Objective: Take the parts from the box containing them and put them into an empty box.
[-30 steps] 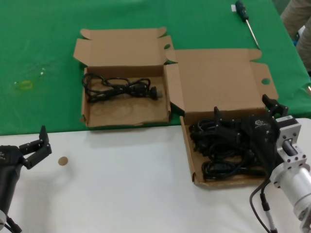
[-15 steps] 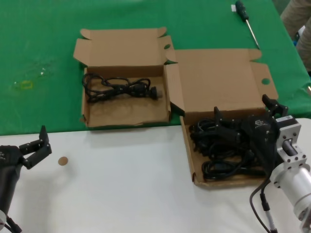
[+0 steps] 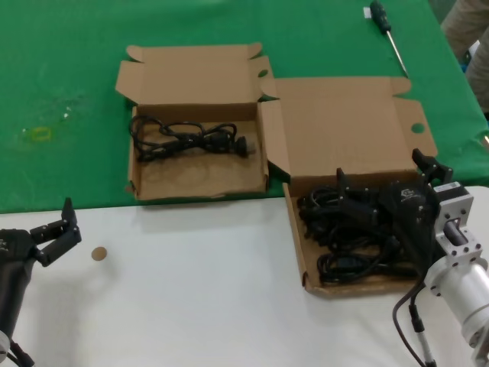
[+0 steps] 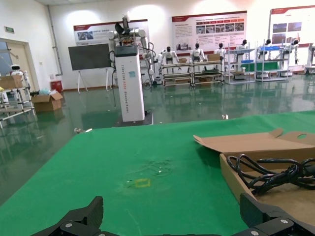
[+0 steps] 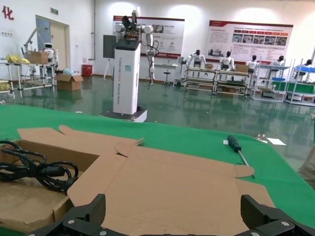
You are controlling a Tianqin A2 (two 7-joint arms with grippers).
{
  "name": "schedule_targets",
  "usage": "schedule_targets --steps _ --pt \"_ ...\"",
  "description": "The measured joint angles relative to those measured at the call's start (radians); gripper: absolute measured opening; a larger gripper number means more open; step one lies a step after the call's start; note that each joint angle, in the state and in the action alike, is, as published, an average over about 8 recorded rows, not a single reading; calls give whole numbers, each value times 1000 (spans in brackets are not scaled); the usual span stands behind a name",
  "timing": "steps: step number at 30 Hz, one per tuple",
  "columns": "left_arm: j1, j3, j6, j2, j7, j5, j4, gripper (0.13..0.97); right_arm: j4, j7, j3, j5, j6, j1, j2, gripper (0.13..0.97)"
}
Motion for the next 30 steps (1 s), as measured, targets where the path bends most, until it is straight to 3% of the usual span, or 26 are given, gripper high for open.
schedule_targets --steps 30 --pt "0 0 0 0 0 0 0 966 0 0 0 0 0 0 0 966"
